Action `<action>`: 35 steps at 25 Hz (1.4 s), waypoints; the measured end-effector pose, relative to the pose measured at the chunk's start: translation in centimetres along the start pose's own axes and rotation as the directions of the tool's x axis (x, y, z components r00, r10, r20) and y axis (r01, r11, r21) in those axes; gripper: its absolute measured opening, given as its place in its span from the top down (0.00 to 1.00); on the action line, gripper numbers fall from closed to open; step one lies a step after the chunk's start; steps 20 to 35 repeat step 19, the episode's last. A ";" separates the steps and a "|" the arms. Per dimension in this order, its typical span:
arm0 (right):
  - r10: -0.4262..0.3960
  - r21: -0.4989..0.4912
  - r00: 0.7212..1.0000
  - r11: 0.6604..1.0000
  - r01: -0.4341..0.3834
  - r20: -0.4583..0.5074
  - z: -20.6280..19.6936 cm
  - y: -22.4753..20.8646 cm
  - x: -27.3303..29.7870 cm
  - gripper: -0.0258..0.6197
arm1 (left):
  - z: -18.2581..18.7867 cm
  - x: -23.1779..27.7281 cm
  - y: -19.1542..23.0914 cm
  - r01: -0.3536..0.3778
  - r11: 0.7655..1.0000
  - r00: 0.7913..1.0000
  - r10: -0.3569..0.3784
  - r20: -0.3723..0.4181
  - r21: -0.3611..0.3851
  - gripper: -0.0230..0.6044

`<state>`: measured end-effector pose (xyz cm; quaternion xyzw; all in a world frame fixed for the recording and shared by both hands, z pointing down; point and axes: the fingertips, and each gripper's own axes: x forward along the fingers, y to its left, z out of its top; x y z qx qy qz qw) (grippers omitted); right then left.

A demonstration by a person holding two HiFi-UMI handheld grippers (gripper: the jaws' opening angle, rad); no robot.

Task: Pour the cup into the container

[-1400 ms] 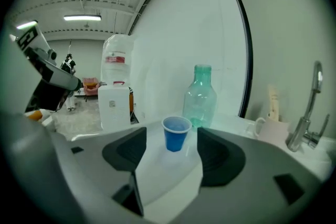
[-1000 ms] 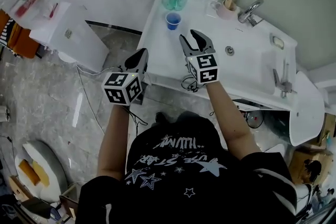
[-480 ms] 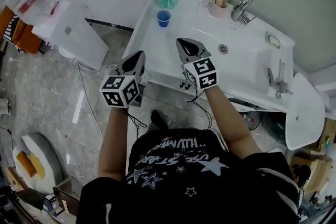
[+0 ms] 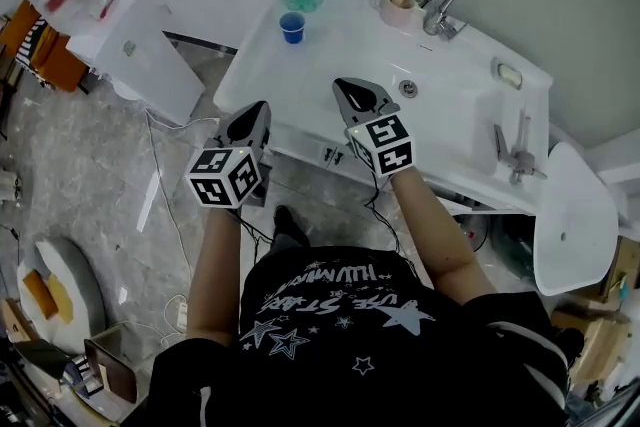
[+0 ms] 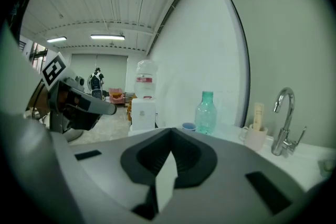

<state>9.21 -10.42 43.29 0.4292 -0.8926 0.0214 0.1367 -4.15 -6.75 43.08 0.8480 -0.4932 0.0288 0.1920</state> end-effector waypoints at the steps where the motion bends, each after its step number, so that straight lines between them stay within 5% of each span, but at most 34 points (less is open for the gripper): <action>1: 0.001 -0.001 1.000 1.000 -0.001 0.003 -0.2 -0.1 -0.7 0.95 | -0.2 -0.2 -0.6 -0.004 1.000 1.000 0.004 0.002 0.002 0.94; 19: 0.040 -0.001 0.999 0.999 -0.040 0.023 -4.3 0.7 -14.4 0.95 | -6.2 -6.1 -11.9 -0.044 0.999 0.999 0.043 0.022 0.005 0.95; 35: 0.040 -0.001 0.999 0.999 -0.040 0.023 -4.3 0.7 -14.4 0.95 | -6.2 -6.1 -11.9 -0.044 0.999 0.999 0.043 0.022 0.005 0.95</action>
